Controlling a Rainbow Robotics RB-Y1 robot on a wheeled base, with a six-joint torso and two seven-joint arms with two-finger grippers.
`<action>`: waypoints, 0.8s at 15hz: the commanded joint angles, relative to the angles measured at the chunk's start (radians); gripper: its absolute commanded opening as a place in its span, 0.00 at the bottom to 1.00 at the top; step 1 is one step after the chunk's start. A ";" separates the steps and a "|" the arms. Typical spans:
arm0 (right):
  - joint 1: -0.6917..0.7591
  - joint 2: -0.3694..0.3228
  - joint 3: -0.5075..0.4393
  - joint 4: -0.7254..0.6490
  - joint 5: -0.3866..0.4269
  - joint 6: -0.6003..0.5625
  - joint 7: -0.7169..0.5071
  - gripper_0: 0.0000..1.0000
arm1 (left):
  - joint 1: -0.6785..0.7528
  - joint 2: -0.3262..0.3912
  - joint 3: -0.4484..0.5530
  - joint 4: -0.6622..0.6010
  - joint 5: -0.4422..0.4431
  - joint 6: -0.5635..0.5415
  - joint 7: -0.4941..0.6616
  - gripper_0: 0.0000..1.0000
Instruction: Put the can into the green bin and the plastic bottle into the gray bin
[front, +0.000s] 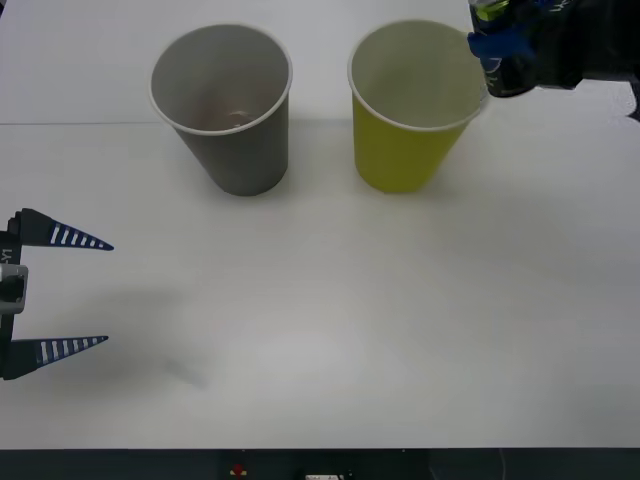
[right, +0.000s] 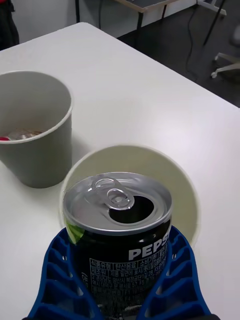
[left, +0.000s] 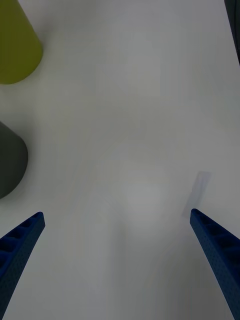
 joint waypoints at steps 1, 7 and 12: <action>-0.131 0.002 0.045 0.158 0.093 0.000 -0.001 0.00 | 0.000 0.000 0.000 0.000 0.000 0.000 0.000 1.00; -0.322 0.004 0.153 0.509 0.188 0.000 0.020 0.00 | 0.000 0.000 0.000 0.000 0.000 0.000 0.000 1.00; -0.436 0.005 0.232 0.706 0.211 0.000 0.017 0.00 | 0.000 0.000 0.000 0.000 0.000 0.000 0.000 1.00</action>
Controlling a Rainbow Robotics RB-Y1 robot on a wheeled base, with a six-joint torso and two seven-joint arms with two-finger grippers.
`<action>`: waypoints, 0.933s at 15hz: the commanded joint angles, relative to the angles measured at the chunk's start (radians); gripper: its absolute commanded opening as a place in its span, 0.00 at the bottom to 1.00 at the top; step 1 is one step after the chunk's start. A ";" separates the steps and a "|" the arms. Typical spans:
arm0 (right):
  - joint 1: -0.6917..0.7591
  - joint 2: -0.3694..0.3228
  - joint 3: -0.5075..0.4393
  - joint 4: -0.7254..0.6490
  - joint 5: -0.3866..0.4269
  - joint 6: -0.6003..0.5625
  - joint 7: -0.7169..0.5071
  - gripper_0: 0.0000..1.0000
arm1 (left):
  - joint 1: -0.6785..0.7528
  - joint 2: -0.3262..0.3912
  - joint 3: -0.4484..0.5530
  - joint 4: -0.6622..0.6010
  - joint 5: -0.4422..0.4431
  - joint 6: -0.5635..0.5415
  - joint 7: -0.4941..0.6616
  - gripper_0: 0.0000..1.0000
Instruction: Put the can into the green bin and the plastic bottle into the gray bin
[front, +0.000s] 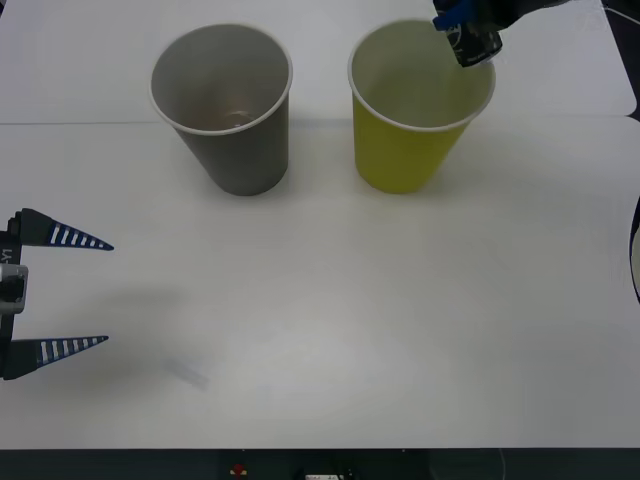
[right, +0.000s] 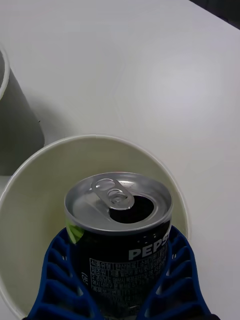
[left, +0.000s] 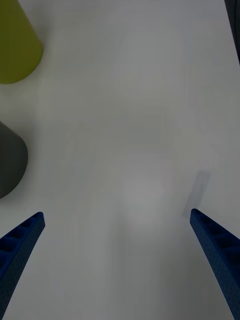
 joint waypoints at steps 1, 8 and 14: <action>-0.047 0.001 0.042 0.085 0.013 0.000 -0.001 0.00 | 0.000 0.000 0.000 0.000 0.000 0.000 0.000 1.00; -0.049 0.018 0.050 0.100 0.021 0.020 -0.009 1.00 | 0.000 0.000 0.000 0.000 0.000 0.000 0.000 1.00; -0.049 0.018 0.048 0.100 0.018 0.025 -0.009 1.00 | 0.000 0.000 0.000 0.000 0.000 0.000 0.000 1.00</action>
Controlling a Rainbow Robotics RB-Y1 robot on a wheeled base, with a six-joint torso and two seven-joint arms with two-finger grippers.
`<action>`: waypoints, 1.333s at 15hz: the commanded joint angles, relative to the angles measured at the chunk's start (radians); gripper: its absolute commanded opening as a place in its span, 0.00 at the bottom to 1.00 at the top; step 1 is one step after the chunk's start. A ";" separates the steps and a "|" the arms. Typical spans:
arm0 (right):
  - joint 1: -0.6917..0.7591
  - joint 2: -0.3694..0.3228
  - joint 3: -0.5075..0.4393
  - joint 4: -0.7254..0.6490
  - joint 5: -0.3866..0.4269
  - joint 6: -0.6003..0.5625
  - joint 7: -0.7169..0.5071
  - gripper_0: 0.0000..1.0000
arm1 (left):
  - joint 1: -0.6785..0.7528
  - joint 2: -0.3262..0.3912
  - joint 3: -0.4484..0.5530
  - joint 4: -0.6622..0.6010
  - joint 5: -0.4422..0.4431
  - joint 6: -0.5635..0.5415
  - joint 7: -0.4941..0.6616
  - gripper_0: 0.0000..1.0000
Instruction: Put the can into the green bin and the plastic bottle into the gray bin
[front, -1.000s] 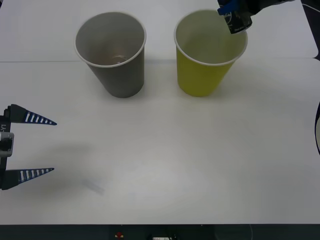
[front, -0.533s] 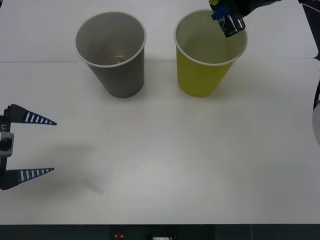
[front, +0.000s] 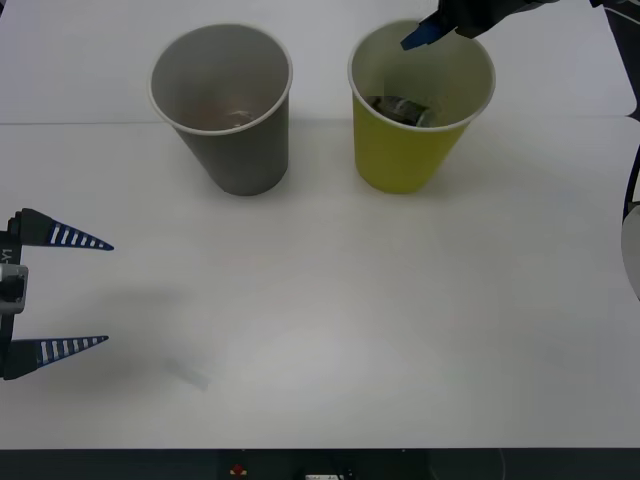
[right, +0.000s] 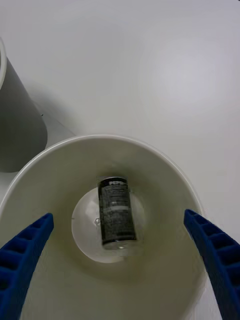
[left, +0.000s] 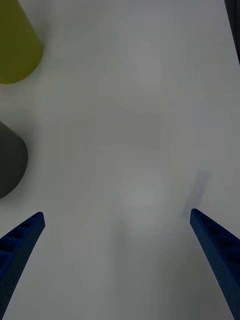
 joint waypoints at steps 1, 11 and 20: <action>-0.001 0.000 -0.003 0.000 0.000 0.005 0.000 1.00 | 0.000 0.000 0.000 0.000 0.000 0.000 0.000 1.00; 0.062 0.008 -0.125 -0.196 -0.135 -0.022 -0.026 1.00 | 0.000 0.000 0.000 0.000 0.000 0.000 0.000 1.00; 0.430 0.008 -0.234 -0.666 -0.319 -0.022 -0.014 1.00 | 0.000 0.000 0.000 0.000 0.000 0.000 0.000 1.00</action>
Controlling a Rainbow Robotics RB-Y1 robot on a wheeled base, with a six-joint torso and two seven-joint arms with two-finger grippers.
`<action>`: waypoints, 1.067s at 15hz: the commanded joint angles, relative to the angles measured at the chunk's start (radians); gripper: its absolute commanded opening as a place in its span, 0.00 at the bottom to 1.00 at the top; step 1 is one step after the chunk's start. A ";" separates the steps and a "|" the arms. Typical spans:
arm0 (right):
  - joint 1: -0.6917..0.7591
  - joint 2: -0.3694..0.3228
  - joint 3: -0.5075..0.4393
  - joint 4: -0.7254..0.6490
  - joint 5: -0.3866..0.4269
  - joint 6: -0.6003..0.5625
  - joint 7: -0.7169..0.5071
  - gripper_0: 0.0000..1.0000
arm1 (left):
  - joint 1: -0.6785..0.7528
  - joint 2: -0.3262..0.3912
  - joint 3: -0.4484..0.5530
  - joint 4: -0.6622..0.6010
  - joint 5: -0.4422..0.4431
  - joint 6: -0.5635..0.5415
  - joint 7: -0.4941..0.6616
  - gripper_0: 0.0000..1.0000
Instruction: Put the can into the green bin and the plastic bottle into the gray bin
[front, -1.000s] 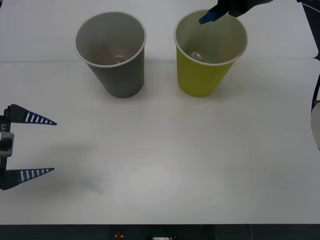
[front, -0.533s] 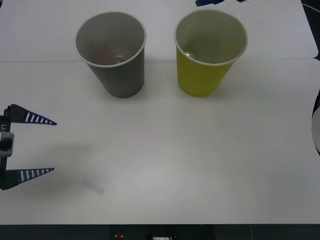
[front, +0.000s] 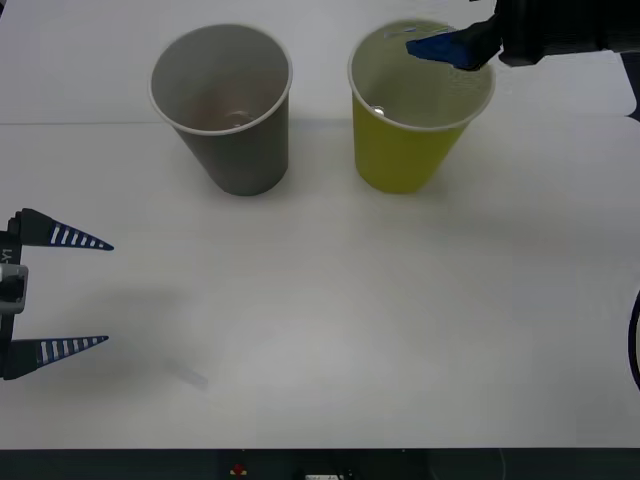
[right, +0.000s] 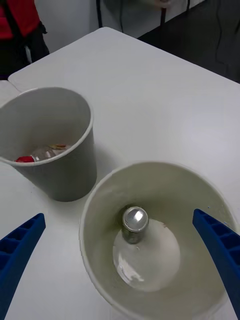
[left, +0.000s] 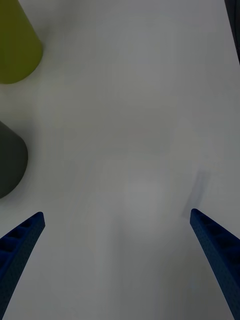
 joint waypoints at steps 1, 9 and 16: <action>0.138 0.001 -0.030 -0.133 -0.061 0.000 0.020 1.00 | 0.000 0.000 0.000 0.000 0.000 0.000 0.000 1.00; 0.416 0.001 -0.058 -0.313 -0.144 0.018 0.083 1.00 | 0.000 0.000 0.000 0.000 0.000 0.000 0.000 1.00; 0.638 0.001 -0.045 -0.316 -0.195 0.160 0.326 1.00 | 0.000 0.000 0.000 0.000 0.000 0.000 0.000 1.00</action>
